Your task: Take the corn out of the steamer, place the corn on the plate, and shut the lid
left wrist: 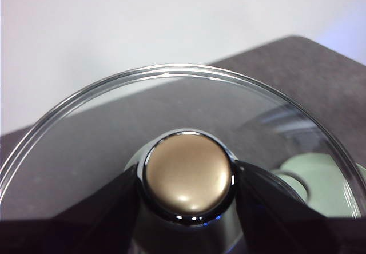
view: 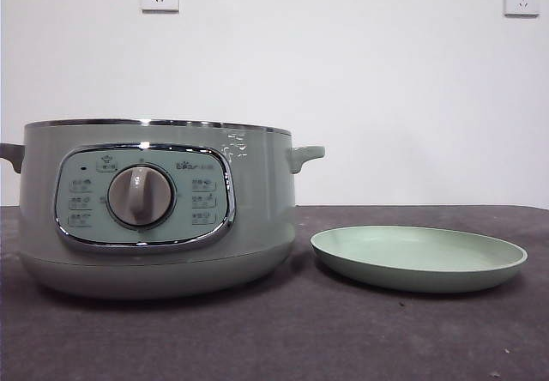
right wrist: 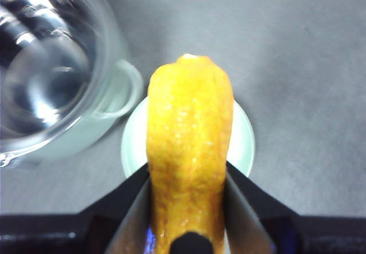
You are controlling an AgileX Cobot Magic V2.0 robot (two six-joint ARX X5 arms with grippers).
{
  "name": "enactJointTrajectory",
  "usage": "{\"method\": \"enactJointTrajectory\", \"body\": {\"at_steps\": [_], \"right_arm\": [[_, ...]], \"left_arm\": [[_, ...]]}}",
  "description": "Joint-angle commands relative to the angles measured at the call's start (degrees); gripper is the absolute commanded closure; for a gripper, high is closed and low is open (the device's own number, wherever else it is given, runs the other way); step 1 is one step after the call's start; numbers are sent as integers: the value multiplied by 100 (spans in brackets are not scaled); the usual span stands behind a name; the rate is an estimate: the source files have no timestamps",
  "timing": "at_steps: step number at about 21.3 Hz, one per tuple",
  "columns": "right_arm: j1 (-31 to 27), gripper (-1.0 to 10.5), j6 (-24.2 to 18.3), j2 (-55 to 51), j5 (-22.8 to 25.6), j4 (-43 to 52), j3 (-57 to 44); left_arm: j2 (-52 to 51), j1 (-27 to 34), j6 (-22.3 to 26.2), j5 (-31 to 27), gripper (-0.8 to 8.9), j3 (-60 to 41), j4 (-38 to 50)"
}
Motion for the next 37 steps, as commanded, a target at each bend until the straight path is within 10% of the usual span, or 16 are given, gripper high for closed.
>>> {"method": "enactJointTrajectory", "body": {"at_steps": [1, 14, 28, 37], "right_arm": [[-140, 959, 197, 77, -15, -28, -452], [-264, 959, 514, 354, -17, 4072, -4229], [-363, 936, 514, 1403, -20, 4472, -4266], [-363, 596, 516, 1403, -15, 4395, -4266]], "left_arm": [[42, -4, 9, 144, 823, 52, 367], [48, -7, 9, 146, 822, 52, 389], [48, -7, 15, 140, 823, 52, 365], [48, -7, 15, 142, 823, 52, 361]]}}
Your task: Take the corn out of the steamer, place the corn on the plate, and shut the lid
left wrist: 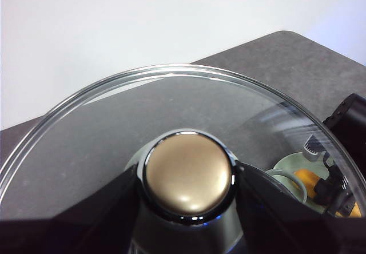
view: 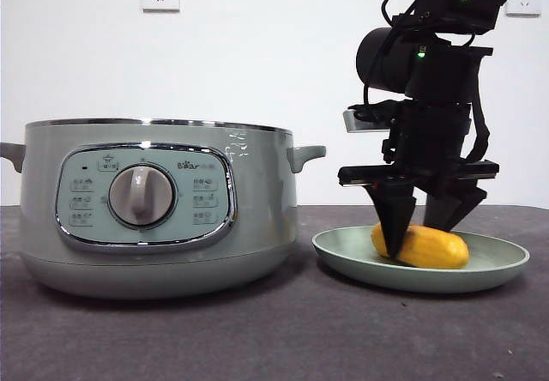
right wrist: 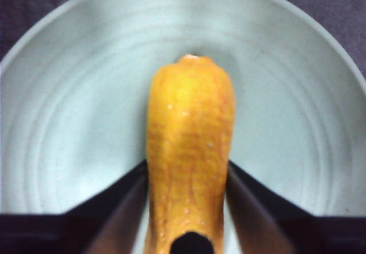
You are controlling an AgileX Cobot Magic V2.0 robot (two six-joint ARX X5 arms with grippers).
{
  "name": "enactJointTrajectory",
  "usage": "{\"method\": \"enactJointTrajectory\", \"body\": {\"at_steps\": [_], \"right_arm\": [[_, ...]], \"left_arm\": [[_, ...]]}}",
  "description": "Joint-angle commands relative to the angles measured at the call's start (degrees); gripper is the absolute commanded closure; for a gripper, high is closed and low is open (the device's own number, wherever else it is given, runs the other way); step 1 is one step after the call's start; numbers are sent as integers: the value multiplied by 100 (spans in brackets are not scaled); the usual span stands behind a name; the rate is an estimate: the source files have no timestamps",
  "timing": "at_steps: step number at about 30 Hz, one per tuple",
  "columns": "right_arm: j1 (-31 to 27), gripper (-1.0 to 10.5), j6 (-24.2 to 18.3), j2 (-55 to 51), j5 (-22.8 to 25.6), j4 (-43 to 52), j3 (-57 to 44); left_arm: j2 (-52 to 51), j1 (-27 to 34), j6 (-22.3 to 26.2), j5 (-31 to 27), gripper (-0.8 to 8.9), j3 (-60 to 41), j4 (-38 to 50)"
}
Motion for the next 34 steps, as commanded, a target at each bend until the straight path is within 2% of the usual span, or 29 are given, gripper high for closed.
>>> {"method": "enactJointTrajectory", "body": {"at_steps": [1, 9, 15, 19, 34], "right_arm": [[2, 596, 57, 57, -2, -11, -48], [2, 589, 52, 4, 37, -13, -46], [-24, 592, 55, -474, 37, -177, -46], [-39, 596, 55, -1069, 37, -369, -46], [-68, 600, 55, -3536, 55, -597, -46]], "left_arm": [[-81, -7, 17, -13, 823, 52, 256], [-79, -7, 17, -15, 823, 52, 149], [-79, -7, 17, 20, 823, 52, 142], [-17, -7, 17, 275, 823, 50, 140], [1464, -9, 15, 293, 823, 50, 177]]}}
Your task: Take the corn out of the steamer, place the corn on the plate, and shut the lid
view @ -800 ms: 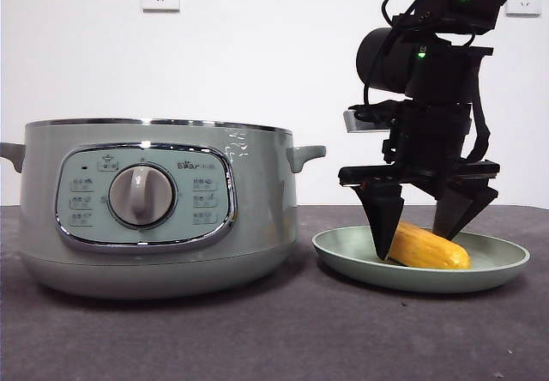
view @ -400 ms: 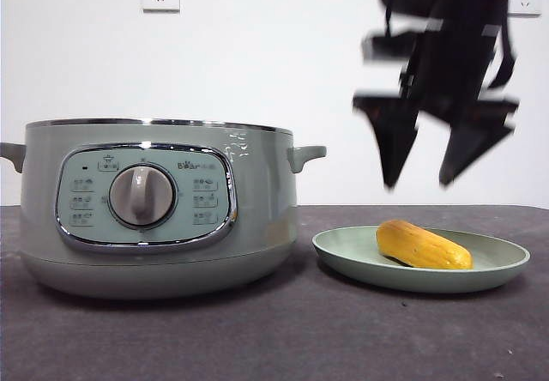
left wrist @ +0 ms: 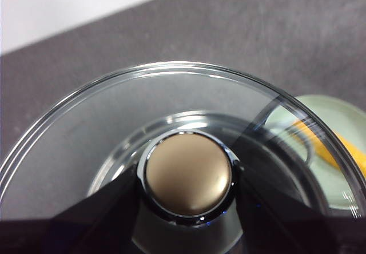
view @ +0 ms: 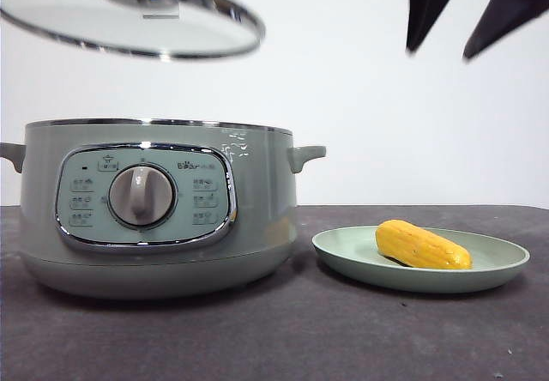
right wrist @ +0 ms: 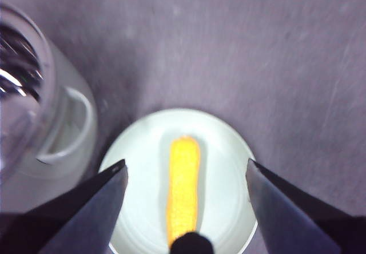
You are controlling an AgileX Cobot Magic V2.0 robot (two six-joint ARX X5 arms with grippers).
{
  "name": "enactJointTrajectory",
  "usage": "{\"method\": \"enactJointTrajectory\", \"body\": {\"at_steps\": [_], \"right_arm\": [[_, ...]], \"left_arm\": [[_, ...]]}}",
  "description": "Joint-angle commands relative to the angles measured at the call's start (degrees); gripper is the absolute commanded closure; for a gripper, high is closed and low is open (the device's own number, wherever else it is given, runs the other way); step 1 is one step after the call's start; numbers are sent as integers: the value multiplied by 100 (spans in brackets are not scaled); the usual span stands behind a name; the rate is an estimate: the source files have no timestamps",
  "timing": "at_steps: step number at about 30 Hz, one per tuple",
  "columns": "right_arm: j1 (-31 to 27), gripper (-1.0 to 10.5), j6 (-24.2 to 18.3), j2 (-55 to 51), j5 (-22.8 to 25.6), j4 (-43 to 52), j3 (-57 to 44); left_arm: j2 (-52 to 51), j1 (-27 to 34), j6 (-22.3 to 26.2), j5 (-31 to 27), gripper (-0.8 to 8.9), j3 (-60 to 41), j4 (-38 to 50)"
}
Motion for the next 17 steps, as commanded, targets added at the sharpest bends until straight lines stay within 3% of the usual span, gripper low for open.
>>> {"method": "enactJointTrajectory", "body": {"at_steps": [1, 9, 17], "right_arm": [[0, 600, 37, -299, 39, -2, -44], [-70, 600, 35, -807, 455, -11, -44], [-74, 600, 35, -826, 468, -48, -44]], "left_arm": [[271, -2, 13, 4, 823, 50, 264], [918, -111, 9, 286, 823, 46, 317], [960, -284, 26, 201, 823, -181, 433]]}}
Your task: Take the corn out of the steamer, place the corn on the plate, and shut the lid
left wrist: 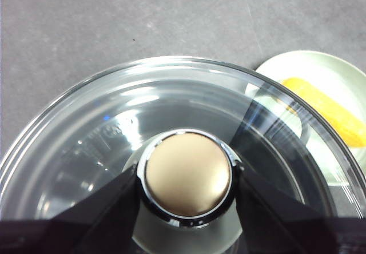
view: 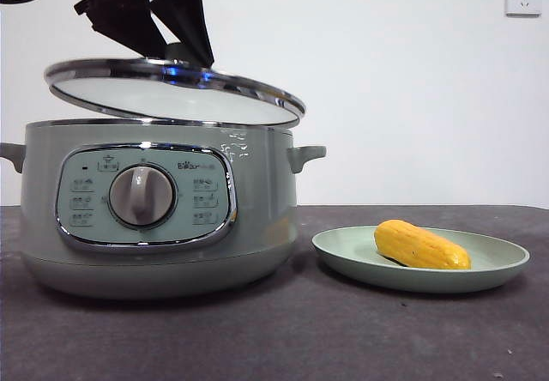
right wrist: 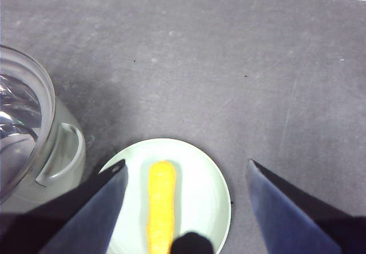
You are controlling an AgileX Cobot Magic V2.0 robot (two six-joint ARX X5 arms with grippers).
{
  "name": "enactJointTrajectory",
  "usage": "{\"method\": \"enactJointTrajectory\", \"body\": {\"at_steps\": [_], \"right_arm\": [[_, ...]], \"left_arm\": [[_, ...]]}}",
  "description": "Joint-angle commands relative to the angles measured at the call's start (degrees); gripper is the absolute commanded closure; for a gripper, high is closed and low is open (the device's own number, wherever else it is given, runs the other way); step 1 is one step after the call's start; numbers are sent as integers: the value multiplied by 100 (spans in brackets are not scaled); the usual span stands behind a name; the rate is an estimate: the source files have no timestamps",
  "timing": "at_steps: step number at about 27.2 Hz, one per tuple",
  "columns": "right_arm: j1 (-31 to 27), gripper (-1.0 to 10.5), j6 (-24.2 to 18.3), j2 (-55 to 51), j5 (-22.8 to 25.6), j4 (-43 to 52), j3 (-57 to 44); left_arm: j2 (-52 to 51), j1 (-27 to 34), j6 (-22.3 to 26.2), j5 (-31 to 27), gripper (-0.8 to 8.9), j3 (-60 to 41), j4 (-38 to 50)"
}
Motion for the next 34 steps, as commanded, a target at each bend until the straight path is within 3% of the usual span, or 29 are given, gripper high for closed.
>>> {"method": "enactJointTrajectory", "body": {"at_steps": [1, 34], "right_arm": [[0, 600, 35, -9, 20, 31, -44], [0, 600, 35, -9, 20, 31, -44]], "left_arm": [[-61, -17, 28, -118, 823, -146, 164], [-372, 127, -87, -249, 823, -461, 260]]}}
